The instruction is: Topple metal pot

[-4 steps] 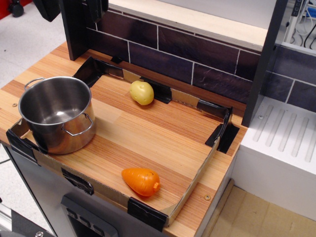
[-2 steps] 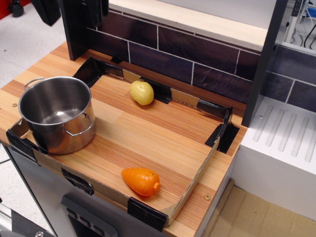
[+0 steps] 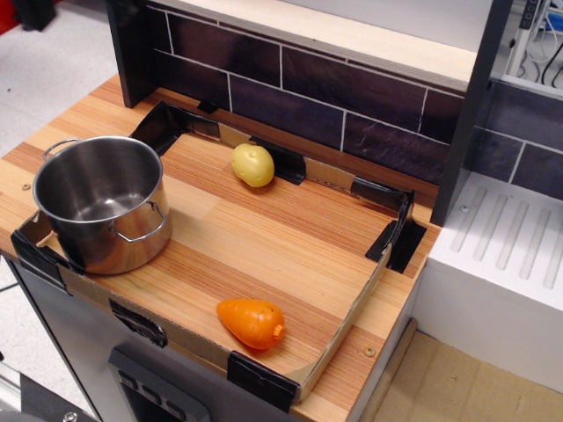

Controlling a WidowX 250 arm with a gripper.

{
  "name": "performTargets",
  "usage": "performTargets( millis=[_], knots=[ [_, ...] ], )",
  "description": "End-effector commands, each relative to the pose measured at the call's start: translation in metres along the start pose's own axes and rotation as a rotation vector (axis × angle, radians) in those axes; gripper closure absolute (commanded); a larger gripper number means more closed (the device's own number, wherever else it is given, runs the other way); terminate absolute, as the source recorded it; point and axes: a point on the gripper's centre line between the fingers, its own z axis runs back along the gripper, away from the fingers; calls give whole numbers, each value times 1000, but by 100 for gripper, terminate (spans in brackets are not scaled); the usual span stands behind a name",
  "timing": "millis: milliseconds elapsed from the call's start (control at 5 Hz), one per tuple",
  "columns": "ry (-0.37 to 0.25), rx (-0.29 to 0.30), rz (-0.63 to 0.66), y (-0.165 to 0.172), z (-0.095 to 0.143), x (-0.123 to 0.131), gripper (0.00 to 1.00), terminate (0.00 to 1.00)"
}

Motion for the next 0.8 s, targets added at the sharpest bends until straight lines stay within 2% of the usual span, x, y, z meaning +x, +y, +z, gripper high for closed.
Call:
performTargets(
  millis=[0,200,400,600],
  knots=[
    [-102,104,153,50,-1,-4,0,0],
    [-131,183,156,65,-30,-8,0,0],
    [-137,220,123,67,-58,-16,0,0],
    [-120,232,99,66,-76,-22,0,0]
  ],
)
